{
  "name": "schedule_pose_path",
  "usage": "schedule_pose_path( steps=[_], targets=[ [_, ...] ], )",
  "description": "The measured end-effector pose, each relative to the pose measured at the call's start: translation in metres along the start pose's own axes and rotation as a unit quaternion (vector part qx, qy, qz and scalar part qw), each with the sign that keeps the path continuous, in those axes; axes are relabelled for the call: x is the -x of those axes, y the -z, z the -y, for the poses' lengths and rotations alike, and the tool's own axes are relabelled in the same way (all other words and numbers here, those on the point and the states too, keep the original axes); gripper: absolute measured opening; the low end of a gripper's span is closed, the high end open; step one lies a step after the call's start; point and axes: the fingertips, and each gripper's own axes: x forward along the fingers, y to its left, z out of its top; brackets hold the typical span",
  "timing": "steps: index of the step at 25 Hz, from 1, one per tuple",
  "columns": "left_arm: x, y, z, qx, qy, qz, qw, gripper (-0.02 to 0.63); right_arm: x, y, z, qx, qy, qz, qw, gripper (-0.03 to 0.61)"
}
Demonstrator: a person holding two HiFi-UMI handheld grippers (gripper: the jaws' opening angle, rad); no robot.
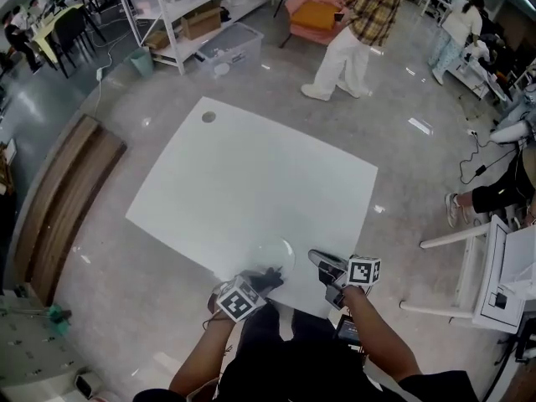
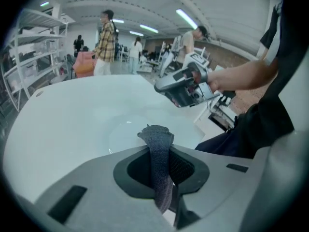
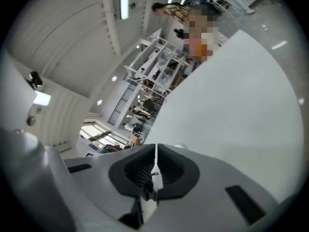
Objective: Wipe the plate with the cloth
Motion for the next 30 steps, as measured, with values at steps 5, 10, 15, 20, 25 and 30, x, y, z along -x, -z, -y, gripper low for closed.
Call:
schedule_pose_path(
  steps=[5, 10, 15, 20, 25, 30],
  targets=[
    [0.050, -0.013, 0.021, 0.021, -0.008, 0.142, 0.9896, 0.051, 0.042, 0.001, -0.087, 0.131, -0.111, 0.004, 0.985, 0.011],
    [0.104, -0.028, 0.060, 0.069, -0.052, 0.282, 0.9556, 0.051, 0.092, 0.011, -0.153, 0.230, -0.172, 0.020, 0.958, 0.011],
    [0.117, -0.027, 0.129, 0.080, -0.079, 0.325, 0.9390, 0.051, 0.140, 0.051, -0.178, 0.292, -0.193, 0.007, 0.937, 0.005],
    [0.127, -0.018, 0.191, 0.124, -0.084, 0.383, 0.9115, 0.051, 0.182, 0.100, -0.183, 0.295, -0.221, 0.005, 0.930, 0.005],
    [0.139, 0.000, 0.231, 0.153, -0.094, 0.408, 0.8949, 0.051, 0.206, 0.129, -0.183, 0.304, -0.223, 0.011, 0.926, 0.005],
    [0.157, -0.002, 0.249, 0.144, -0.098, 0.424, 0.8888, 0.051, 0.223, 0.132, -0.196, 0.320, -0.217, 0.027, 0.922, 0.003]
  ],
)
